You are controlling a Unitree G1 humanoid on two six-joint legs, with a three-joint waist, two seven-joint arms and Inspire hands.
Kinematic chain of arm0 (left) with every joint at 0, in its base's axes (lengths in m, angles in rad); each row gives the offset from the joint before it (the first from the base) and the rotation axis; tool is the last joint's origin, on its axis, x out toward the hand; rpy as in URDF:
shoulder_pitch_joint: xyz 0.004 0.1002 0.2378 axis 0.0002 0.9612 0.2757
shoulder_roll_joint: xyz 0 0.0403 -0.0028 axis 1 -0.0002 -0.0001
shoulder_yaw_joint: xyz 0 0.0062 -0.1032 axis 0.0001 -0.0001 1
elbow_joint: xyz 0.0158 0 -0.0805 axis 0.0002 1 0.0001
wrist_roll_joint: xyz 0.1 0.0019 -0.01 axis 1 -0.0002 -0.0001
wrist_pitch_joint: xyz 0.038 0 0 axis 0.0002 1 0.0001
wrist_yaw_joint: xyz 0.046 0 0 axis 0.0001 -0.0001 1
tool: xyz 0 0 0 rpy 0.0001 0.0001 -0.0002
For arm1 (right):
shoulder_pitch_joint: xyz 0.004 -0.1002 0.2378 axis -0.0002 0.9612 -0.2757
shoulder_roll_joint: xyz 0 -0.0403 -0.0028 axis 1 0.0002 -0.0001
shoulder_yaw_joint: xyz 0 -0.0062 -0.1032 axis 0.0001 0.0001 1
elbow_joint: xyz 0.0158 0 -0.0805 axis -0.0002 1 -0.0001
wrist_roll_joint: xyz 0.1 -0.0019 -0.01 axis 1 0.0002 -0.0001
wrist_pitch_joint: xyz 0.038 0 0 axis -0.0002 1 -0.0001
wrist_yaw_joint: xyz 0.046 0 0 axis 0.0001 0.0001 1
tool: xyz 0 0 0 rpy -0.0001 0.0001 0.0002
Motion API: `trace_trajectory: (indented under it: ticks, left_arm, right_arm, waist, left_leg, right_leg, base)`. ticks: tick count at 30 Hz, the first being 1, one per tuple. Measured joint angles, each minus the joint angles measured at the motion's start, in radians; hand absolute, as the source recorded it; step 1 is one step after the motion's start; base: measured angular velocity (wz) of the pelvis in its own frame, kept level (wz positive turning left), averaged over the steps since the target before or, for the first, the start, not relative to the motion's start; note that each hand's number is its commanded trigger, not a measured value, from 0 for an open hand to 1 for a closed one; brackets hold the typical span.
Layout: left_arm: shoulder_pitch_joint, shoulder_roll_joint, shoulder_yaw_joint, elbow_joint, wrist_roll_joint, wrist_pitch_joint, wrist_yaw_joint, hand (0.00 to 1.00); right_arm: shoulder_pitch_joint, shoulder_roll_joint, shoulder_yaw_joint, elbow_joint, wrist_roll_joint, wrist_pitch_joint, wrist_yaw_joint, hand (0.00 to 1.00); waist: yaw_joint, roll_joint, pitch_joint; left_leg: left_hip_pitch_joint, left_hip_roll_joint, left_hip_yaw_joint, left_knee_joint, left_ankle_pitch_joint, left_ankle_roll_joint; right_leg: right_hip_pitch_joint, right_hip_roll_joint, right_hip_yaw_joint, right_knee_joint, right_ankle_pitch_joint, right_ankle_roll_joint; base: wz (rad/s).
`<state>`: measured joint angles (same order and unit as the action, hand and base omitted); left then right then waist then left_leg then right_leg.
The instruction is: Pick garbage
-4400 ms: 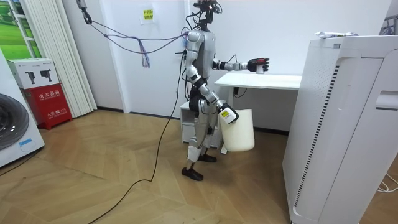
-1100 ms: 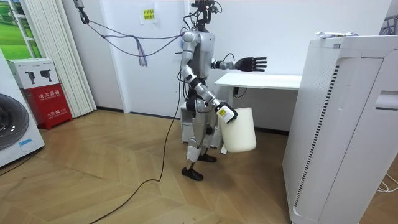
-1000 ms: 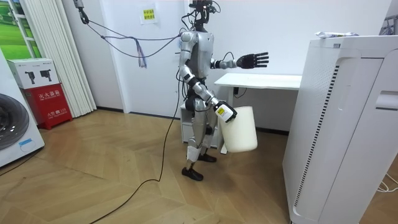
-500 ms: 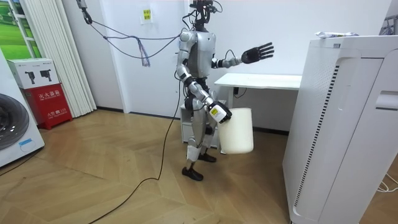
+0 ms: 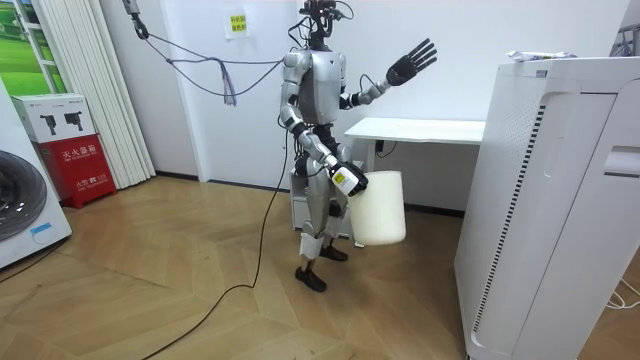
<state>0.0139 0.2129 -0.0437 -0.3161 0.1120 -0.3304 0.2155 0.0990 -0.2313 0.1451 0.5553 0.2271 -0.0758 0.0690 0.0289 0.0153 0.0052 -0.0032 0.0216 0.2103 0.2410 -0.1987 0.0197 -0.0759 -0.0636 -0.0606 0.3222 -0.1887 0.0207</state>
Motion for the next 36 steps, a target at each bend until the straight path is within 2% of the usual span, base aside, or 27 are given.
trace_trajectory:
  ticks: [3, 5, 7, 9, 10, 12, 13, 14, 15, 16, 17, 18, 19, 20, 21, 22, 23, 26, 27, 28, 29, 30, 32, 33, 35, 36]
  left_arm:
    - [0.001, 0.0, 0.001, 0.0, 0.017, 0.0, 0.001, 0.0]
    - [0.001, 0.0, 0.003, 0.0, 0.025, 0.0, 0.002, 0.0]
    - [0.005, 0.0, 0.005, 0.001, 0.025, 0.0, 0.015, 0.0]
    - [0.016, 0.0, 0.009, 0.001, 0.03, 0.0, 0.026, 0.0]
    - [0.023, 0.0, 0.011, 0.002, 0.034, 0.001, 0.029, 0.0]
    - [0.036, -0.001, 0.012, 0.002, 0.043, 0.002, 0.031, 0.0]
    - [0.036, -0.001, 0.011, 0.002, 0.045, 0.002, 0.031, 0.0]
    - [0.035, -0.002, 0.009, 0.003, 0.052, 0.001, 0.031, 0.0]
    - [0.034, -0.008, -0.002, 0.005, 0.053, 0.001, 0.032, 0.0]
    - [0.033, -0.009, -0.007, 0.005, 0.052, -0.002, 0.032, 0.0]
    - [0.036, -0.01, -0.009, 0.006, 0.05, -0.009, 0.032, 0.0]
    - [0.036, -0.01, -0.005, 0.005, 0.054, -0.018, 0.032, 0.0]
    - [0.036, -0.01, -0.001, 0.004, 0.058, -0.026, 0.034, 0.0]
    - [0.037, -0.01, 0.008, 0.004, 0.059, -0.04, 0.038, 0.0]
    - [0.039, -0.01, 0.01, 0.004, 0.059, -0.045, 0.04, 0.0]
    - [0.043, -0.01, 0.008, 0.003, 0.059, -0.046, 0.04, 0.0]
    - [0.059, -0.01, 0.007, 0.001, 0.059, -0.048, 0.04, 0.0]
    - [0.059, -0.009, 0.006, 0.002, 0.076, -0.048, 0.039, 0.0]
    - [0.056, -0.009, 0.005, 0.002, 0.077, -0.05, 0.039, 0.0]
    - [0.055, -0.009, 0.005, 0.002, 0.077, -0.051, 0.039, 0.0]
    - [0.052, -0.008, 0.005, 0.003, 0.077, -0.051, 0.04, 0.0]
    - [0.043, -0.004, 0.005, 0.002, 0.078, -0.054, 0.044, 0.0]
    - [0.026, 0.006, 0.005, 0.002, 0.083, -0.06, 0.055, 0.0]
    - [0.014, 0.005, 0.011, 0.002, 0.097, -0.061, 0.067, 0.0]
    - [-0.001, 0.004, 0.03, 0.002, 0.098, -0.061, 0.085, 0.0]
    - [-0.003, 0.004, 0.038, 0.002, 0.098, -0.061, 0.087, 0.0]
  right_arm:
    - [0.0, 0.005, -0.001, -0.001, 0.001, -0.001, 0.0, 1.0]
    - [0.0, 0.006, -0.001, -0.001, 0.0, -0.001, 0.006, 1.0]
    - [0.001, 0.01, -0.001, -0.001, 0.002, -0.001, 0.016, 1.0]
    - [0.002, 0.016, 0.0, -0.001, 0.002, -0.004, 0.025, 1.0]
    - [0.004, 0.017, 0.0, -0.001, -0.001, -0.009, 0.027, 1.0]
    - [0.028, 0.019, -0.001, -0.023, -0.011, -0.026, 0.033, 1.0]
    - [0.031, 0.019, -0.001, -0.023, -0.011, -0.028, 0.034, 1.0]
    - [0.032, 0.018, 0.0, -0.02, -0.01, -0.028, 0.034, 1.0]
    - [0.035, 0.017, -0.002, -0.013, -0.006, -0.028, 0.032, 1.0]
    - [0.035, 0.011, -0.003, -0.009, 0.001, -0.028, 0.031, 1.0]
    - [0.035, -0.002, -0.011, 0.002, 0.004, -0.028, 0.03, 1.0]
    - [0.035, -0.007, -0.014, 0.02, 0.003, -0.028, 0.028, 1.0]
    - [0.035, -0.009, -0.014, 0.029, 0.002, -0.027, 0.027, 1.0]
    - [0.041, -0.001, -0.013, 0.033, -0.002, -0.024, 0.025, 1.0]
    - [0.046, 0.006, -0.01, 0.033, -0.007, -0.024, 0.021, 1.0]
    - [0.046, 0.006, -0.009, 0.033, -0.007, -0.024, 0.021, 1.0]
    - [0.045, 0.009, -0.01, 0.033, -0.007, -0.024, 0.018, 1.0]
    - [0.045, 0.014, -0.009, 0.026, -0.009, -0.03, 0.008, 1.0]
    - [0.045, 0.011, -0.009, 0.022, -0.009, -0.03, 0.004, 1.0]
    - [0.044, 0.009, -0.01, 0.021, -0.008, -0.03, 0.003, 1.0]
    - [0.045, 0.009, -0.009, 0.021, -0.008, -0.03, -0.003, 1.0]
    - [0.043, 0.011, -0.009, 0.021, -0.008, -0.03, -0.003, 1.0]
    - [0.041, 0.021, -0.009, 0.021, -0.008, -0.031, -0.003, 1.0]
    - [0.037, 0.025, -0.009, 0.021, -0.009, -0.034, -0.001, 1.0]
    - [0.018, 0.025, -0.009, 0.015, -0.025, -0.037, -0.001, 1.0]
    - [0.018, 0.028, -0.009, 0.008, -0.035, -0.039, -0.001, 1.0]
  waist:
    - [0.006, -0.009, 0.0052]
    - [0.007, -0.014, 0.0066]
    - [0.007, -0.014, 0.0073]
    - [0.016, -0.015, 0.0082]
    - [0.019, -0.015, 0.0082]
    - [0.03, 0.0, 0.0113]
    - [0.03, 0.007, 0.0115]
    - [0.026, 0.007, 0.0199]
    - [0.026, 0.002, 0.0198]
    - [0.029, 0.0, 0.0207]
    - [0.036, 0.002, 0.0197]
    - [0.05, 0.008, 0.0156]
    - [0.06, 0.009, 0.0147]
    - [0.062, 0.014, 0.0028]
    - [0.059, 0.003, -0.0003]
    - [0.06, -0.001, 0.0005]
    - [0.065, -0.006, 0.003]
    - [0.047, -0.025, 0.0045]
    - [0.047, -0.029, 0.0052]
    - [0.048, -0.031, 0.0061]
    - [0.049, -0.03, 0.0079]
    - [0.054, -0.033, 0.0107]
    - [0.053, -0.029, 0.0126]
    - [0.057, -0.023, 0.016]
    - [0.063, -0.006, 0.0252]
    - [0.062, -0.003, 0.0245]
  left_leg:
    - [0.007, 0.008, 0.0, -0.002, -0.004, -0.004]
    - [0.007, 0.013, 0.0, 0.003, -0.009, -0.007]
    - [0.0, 0.029, 0.0, 0.045, -0.03, -0.013]
    - [-0.042, 0.06, 0.006, 0.182, -0.065, -0.028]
    - [-0.054, 0.066, 0.004, 0.221, -0.068, -0.03]
    - [-0.104, 0.088, -0.034, 0.382, -0.068, -0.031]
    - [-0.124, 0.095, -0.05, 0.427, -0.066, -0.032]
    - [-0.167, 0.094, -0.087, 0.493, -0.059, -0.037]
    - [-0.198, 0.051, -0.127, 0.438, -0.078, -0.031]
    - [-0.217, 0.028, -0.137, 0.393, -0.079, -0.028]
    - [-0.261, -0.013, -0.16, 0.288, -0.059, -0.04]
    - [-0.286, -0.038, -0.181, 0.164, 0.012, -0.033]
    - [-0.298, -0.042, -0.187, 0.137, 0.053, -0.027]
    - [-0.291, -0.049, -0.191, 0.135, 0.092, -0.015]
    - [-0.278, -0.058, -0.181, 0.135, 0.111, 0.004]
    - [-0.271, -0.061, -0.176, 0.134, 0.121, 0.01]
    - [-0.26, -0.07, -0.174, 0.142, 0.118, 0.031]
    - [-0.257, -0.097, -0.166, 0.182, 0.073, 0.052]
    - [-0.253, -0.109, -0.158, 0.191, 0.05, 0.062]
    - [-0.247, -0.115, -0.153, 0.196, 0.039, 0.067]
    - [-0.236, -0.124, -0.146, 0.208, 0.025, 0.076]
    - [-0.221, -0.124, -0.129, 0.218, 0.008, 0.083]
    - [-0.202, -0.12, -0.134, 0.23, -0.015, 0.091]
    - [-0.189, -0.117, -0.142, 0.226, -0.021, 0.093]
    - [-0.178, -0.116, -0.159, 0.214, -0.022, 0.094]
    - [-0.176, -0.117, -0.159, 0.205, -0.022, 0.094]
  right_leg:
    - [0.002, 0.003, -0.003, -0.014, 0.0, -0.001]
    - [0.006, 0.004, -0.024, -0.014, -0.001, -0.001]
    - [0.013, 0.014, -0.032, -0.008, -0.004, -0.007]
    - [0.007, 0.019, -0.077, 0.023, -0.025, -0.023]
    - [0.007, 0.02, -0.082, 0.03, -0.03, -0.027]
    - [0.026, 0.04, -0.077, 0.031, -0.041, -0.044]
    - [0.032, 0.045, -0.071, 0.032, -0.044, -0.048]
    - [0.04, 0.052, -0.038, 0.044, -0.054, -0.057]
    - [0.037, 0.054, 0.007, 0.053, -0.065, -0.058]
    - [0.032, 0.052, 0.028, 0.061, -0.075, -0.063]
    - [0.022, 0.042, 0.046, 0.07, -0.084, -0.056]
    - [0.013, 0.04, 0.06, 0.082, -0.095, -0.051]
    - [0.014, 0.037, 0.062, 0.094, -0.102, -0.048]
    - [0.004, 0.032, 0.062, 0.125, -0.125, -0.032]
    - [0.01, 0.018, 0.052, 0.136, -0.142, -0.022]
    - [0.012, 0.012, 0.044, 0.138, -0.146, -0.016]
    - [0.019, 0.0, 0.032, 0.139, -0.152, -0.007]
    - [0.035, -0.04, 0.022, 0.148, -0.182, 0.009]
    - [0.033, -0.057, 0.017, 0.184, -0.195, 0.021]
    - [0.025, -0.061, 0.013, 0.219, -0.2, 0.027]
    - [0.01, -0.078, -0.001, 0.294, -0.199, 0.029]
    - [-0.014, -0.091, 0.0, 0.357, -0.192, 0.041]
    - [-0.011, -0.093, -0.009, 0.384, -0.172, 0.06]
    - [-0.011, -0.092, -0.02, 0.378, -0.166, 0.063]
    - [-0.033, -0.09, -0.025, 0.29, -0.171, 0.062]
    - [-0.044, -0.089, -0.027, 0.248, -0.166, 0.06]
  base:
    - [-0.03]
    - [0.0]
    - [-0.05]
    - [-0.33]
    - [-0.57]
    - [-0.48]
    - [-0.25]
    - [-0.11]
    - [-0.08]
    - [-0.12]
    - [-0.35]
    - [-0.46]
    - [-0.52]
    - [-0.32]
    - [-0.29]
    - [-0.34]
    - [-0.34]
    - [-0.07]
    - [-0.04]
    - [-0.09]
    - [-0.11]
    - [-0.06]
    - [-0.1]
    - [-0.16]
    - [-0.27]
    - [-0.12]
